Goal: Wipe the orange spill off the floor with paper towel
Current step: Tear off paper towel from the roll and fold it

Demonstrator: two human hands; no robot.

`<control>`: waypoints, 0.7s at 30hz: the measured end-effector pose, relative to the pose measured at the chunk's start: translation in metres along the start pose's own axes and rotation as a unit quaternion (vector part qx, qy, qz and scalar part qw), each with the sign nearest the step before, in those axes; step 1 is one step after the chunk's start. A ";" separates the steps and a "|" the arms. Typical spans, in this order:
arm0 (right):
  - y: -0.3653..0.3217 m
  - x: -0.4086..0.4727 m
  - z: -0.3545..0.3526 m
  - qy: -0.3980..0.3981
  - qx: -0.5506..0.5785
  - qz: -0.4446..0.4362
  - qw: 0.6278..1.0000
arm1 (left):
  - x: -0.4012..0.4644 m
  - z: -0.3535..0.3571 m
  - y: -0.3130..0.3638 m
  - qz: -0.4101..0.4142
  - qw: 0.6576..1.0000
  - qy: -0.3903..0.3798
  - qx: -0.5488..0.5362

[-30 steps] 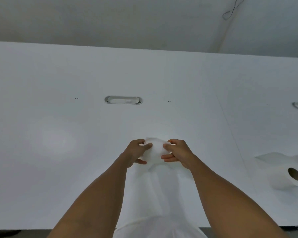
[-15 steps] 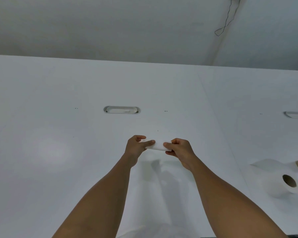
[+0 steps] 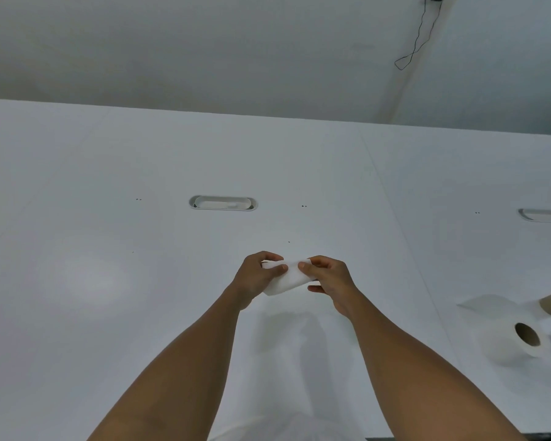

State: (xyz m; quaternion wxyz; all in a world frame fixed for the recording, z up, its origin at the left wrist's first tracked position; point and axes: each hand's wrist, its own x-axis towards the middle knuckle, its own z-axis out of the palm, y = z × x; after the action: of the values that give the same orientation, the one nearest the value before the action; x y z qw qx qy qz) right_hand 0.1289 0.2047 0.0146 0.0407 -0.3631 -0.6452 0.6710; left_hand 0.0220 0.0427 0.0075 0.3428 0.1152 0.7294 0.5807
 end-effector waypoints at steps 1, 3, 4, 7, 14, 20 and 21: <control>0.000 0.000 0.000 -0.003 0.014 0.004 1.000 | 0.000 -0.001 0.001 0.004 1.000 -0.005 0.000; 0.000 0.000 -0.001 -0.014 0.042 0.017 0.999 | -0.001 -0.004 0.003 0.009 1.000 -0.018 0.004; 0.000 0.000 -0.001 -0.021 0.053 0.024 0.998 | -0.001 -0.005 0.004 0.009 1.000 -0.024 0.008; 0.000 -0.001 -0.003 -0.044 0.072 0.032 0.996 | -0.003 -0.006 0.008 0.012 0.999 -0.032 0.022; 0.001 -0.002 -0.004 -0.034 0.098 -0.007 0.995 | -0.014 -0.008 0.010 -0.005 0.990 -0.120 -0.077; 0.006 -0.003 0.000 -0.027 0.112 -0.022 0.993 | -0.014 -0.008 0.003 0.020 0.995 -0.066 -0.078; 0.007 -0.004 0.001 -0.031 0.114 -0.020 0.993 | -0.014 -0.008 0.001 0.031 0.996 -0.048 -0.065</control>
State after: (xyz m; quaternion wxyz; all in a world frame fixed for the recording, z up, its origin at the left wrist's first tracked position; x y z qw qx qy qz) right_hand 0.1338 0.2007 0.0103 0.0751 -0.3222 -0.5724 0.7503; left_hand 0.0270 0.0288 0.0143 0.3657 0.1426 0.6688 0.6314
